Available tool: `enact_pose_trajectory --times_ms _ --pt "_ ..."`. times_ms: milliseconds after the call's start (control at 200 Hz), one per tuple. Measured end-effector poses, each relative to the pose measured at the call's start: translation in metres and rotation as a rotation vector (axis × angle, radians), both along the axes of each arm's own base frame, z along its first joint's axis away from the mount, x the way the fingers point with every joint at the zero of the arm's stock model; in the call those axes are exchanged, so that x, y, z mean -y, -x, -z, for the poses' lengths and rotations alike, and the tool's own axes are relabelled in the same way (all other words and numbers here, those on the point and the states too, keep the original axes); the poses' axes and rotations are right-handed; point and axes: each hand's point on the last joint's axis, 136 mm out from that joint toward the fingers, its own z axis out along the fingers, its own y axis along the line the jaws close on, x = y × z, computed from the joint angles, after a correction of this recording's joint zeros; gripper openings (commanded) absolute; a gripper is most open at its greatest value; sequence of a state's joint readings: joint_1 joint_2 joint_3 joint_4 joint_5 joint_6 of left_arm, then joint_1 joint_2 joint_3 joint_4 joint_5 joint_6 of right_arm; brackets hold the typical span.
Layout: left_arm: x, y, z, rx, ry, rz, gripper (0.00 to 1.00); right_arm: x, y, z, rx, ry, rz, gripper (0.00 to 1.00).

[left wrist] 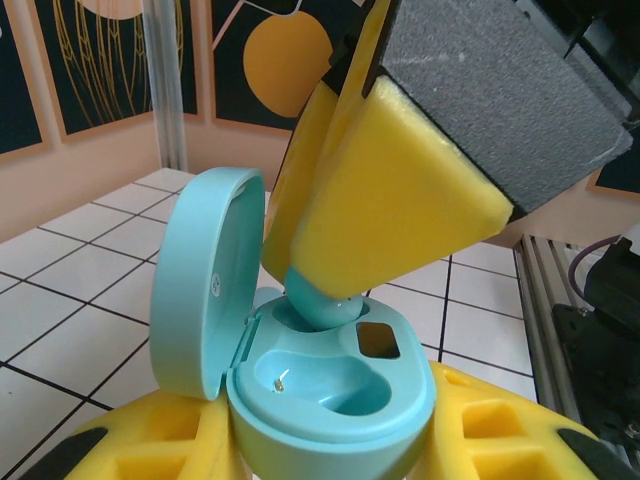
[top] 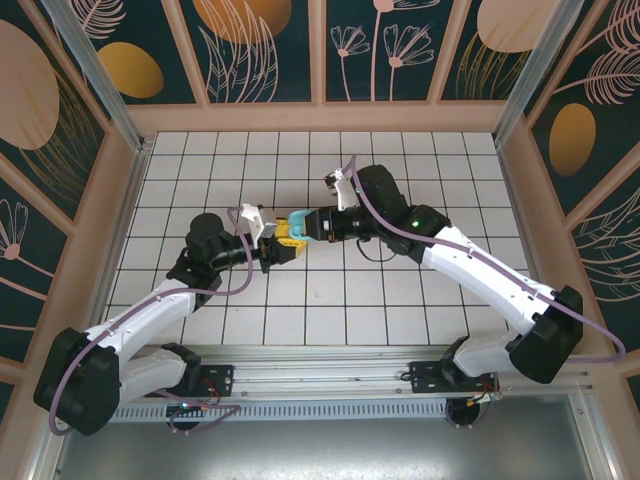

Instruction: Insert wireless bluetooth earbuds into charging case

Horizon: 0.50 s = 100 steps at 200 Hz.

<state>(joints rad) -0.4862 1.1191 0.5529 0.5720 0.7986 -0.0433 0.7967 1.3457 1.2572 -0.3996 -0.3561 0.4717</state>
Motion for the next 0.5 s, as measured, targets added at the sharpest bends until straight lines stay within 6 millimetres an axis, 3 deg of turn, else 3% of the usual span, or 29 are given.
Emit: enact_pose_trajectory --times_ms 500 --pt "-0.0016 -0.0032 0.0020 -0.003 -0.003 -0.020 0.00 -0.0048 -0.0053 0.0032 0.002 0.098 0.020 0.38"
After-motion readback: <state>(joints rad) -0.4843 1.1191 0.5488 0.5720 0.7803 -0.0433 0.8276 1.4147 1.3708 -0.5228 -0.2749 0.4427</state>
